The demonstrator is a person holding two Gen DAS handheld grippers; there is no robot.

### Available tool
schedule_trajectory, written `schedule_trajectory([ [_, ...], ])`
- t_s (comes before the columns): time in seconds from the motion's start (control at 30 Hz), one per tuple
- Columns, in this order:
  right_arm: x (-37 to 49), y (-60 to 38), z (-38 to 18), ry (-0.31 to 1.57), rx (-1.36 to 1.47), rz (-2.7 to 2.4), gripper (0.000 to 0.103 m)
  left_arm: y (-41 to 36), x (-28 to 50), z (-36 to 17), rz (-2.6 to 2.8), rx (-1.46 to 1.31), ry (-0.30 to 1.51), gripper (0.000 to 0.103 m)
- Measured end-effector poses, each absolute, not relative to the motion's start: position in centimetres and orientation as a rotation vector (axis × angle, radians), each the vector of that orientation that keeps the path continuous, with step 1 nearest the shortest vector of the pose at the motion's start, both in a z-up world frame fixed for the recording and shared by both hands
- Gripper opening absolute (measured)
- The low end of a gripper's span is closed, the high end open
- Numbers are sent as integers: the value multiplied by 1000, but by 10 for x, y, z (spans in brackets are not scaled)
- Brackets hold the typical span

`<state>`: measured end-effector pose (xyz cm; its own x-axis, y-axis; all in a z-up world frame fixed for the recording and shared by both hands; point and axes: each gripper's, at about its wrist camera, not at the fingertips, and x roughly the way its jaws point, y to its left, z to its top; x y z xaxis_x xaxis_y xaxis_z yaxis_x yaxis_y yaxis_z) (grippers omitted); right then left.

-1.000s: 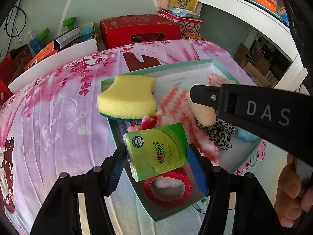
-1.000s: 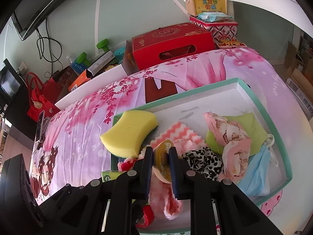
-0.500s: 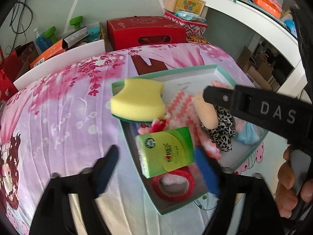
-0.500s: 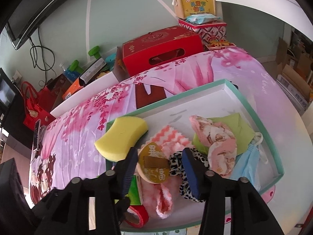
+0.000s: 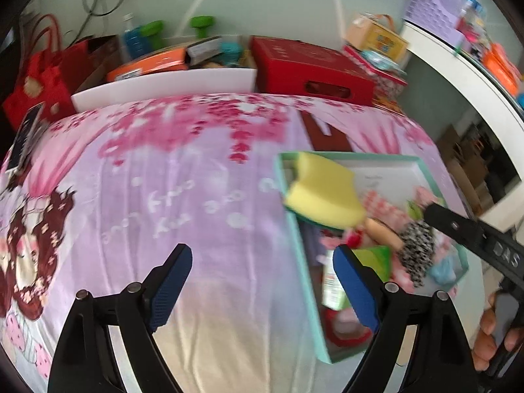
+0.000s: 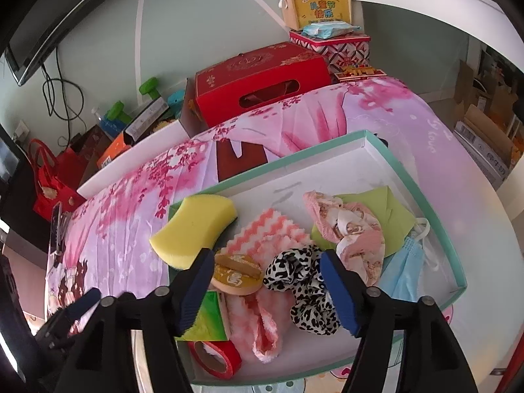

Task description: Organize soft objects

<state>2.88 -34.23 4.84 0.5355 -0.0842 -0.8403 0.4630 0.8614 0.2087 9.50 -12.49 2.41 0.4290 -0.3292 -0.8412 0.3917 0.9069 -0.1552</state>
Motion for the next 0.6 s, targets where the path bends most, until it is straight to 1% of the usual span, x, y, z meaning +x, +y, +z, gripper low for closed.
schedule_trajectory([
  [0.13, 32, -338, 44, 979, 415, -333, 79, -113, 102, 19, -377, 59, 1041, 92],
  [0.2, 32, -337, 43, 985, 402, -337, 87, -108, 105, 16, -352, 48, 1048, 92],
  [0.27, 32, -336, 42, 990, 397, -338, 90, -104, 107, 14, -324, 37, 1053, 94],
  [0.33, 33, -336, 42, 993, 395, -340, 95, -100, 109, 12, -300, 32, 1056, 100],
  [0.37, 33, -336, 41, 994, 392, -342, 100, -97, 110, 10, -284, 30, 1056, 101],
  [0.4, 33, -336, 40, 996, 387, -343, 103, -97, 110, 10, -274, 30, 1055, 101],
  [0.6, 33, -337, 38, 1008, 373, -353, 103, -90, 114, 7, -234, 26, 1063, 101],
])
